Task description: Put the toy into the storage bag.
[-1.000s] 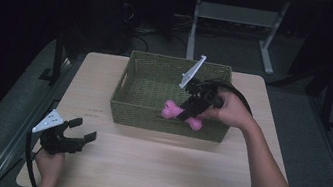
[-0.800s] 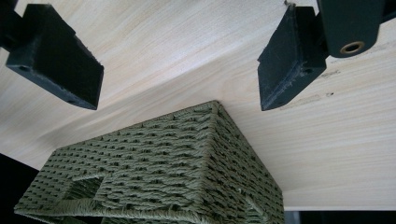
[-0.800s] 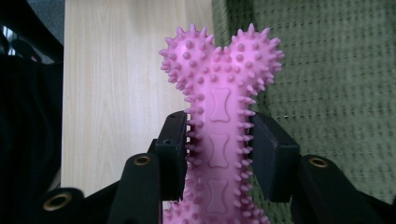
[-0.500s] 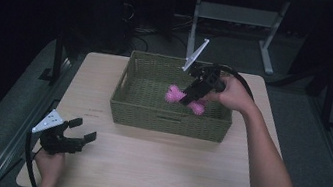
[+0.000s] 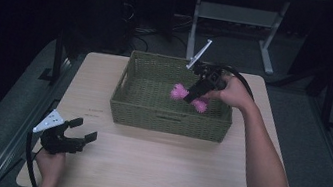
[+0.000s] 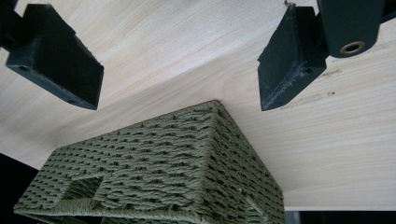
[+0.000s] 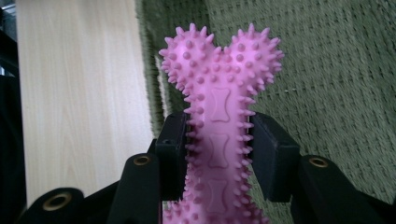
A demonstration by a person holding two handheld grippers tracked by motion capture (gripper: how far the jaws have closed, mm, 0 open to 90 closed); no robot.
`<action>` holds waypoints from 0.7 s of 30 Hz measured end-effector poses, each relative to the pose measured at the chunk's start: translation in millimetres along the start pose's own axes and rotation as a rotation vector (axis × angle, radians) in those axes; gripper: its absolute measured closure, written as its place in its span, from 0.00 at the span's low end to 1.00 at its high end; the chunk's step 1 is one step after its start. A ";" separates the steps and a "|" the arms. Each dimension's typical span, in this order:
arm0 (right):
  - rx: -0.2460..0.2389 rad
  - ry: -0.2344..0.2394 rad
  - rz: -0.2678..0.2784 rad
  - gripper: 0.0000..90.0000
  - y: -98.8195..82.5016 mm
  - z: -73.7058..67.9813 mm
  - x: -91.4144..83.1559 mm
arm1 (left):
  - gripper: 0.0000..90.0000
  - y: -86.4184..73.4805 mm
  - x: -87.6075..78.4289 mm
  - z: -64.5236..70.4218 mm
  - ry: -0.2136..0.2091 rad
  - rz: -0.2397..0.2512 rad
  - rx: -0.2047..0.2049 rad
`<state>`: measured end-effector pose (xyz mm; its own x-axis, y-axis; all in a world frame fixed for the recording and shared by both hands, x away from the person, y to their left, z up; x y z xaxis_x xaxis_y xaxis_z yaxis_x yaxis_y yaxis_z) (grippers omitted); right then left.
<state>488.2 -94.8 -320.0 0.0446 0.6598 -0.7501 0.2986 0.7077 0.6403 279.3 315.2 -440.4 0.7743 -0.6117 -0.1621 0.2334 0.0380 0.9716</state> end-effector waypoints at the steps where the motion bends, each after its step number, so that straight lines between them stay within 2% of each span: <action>1: 0.007 -0.004 -0.002 0.64 -0.9 1.7 0.5 | 0.15 0.0 0.1 -0.2 0.000 -0.002 0.002; 8: 0.032 -0.013 -0.004 0.64 -6.4 13.5 5.2 | 0.15 -0.1 0.0 -0.2 0.004 -0.001 -0.002; 21: 0.047 -0.001 -0.025 0.64 -10.8 22.2 19.6 | 0.15 0.0 1.9 0.2 0.005 -0.005 0.000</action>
<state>507.1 -95.2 -345.3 0.0376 0.6420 -0.7658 0.3443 0.7111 0.6130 280.7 313.9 -440.6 0.7760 -0.6080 -0.1679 0.2373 0.0348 0.9708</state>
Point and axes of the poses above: each handheld gripper's, and its own axes: x roughly forward along the jaws, y roughly out of its top, z roughly to its right, the point moved 1 cm from there along x, roughly forward along the jaws, and after that the axes turned 14 degrees about z, right-handed, at the moved point
